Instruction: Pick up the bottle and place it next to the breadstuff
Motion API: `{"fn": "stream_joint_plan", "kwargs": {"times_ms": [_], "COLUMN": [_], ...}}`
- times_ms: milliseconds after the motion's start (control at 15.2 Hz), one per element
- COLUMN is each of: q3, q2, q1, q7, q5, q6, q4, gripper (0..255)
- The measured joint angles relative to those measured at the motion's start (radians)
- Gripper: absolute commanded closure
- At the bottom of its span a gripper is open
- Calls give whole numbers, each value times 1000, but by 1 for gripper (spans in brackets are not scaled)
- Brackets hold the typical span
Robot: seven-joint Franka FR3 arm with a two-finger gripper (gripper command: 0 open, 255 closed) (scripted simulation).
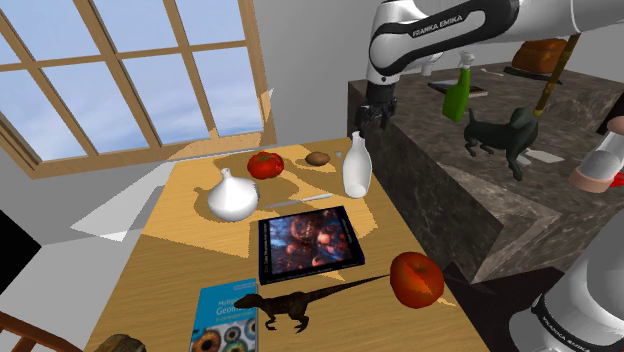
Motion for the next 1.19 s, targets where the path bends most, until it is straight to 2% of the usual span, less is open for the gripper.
{"fn": "stream_joint_plan", "kwargs": {"times_ms": [198, 330, 792, 1188], "q3": [0, 1, 3, 3], "q2": [126, 171, 212, 214], "q1": [-1, -2, 1, 0], "q7": [-13, -16, -16, -17], "q5": [8, 11, 14, 14], "q6": [0, 5, 82, 91], "q4": [138, 181, 147, 141], "gripper": [0, 0, 0, 0]}}
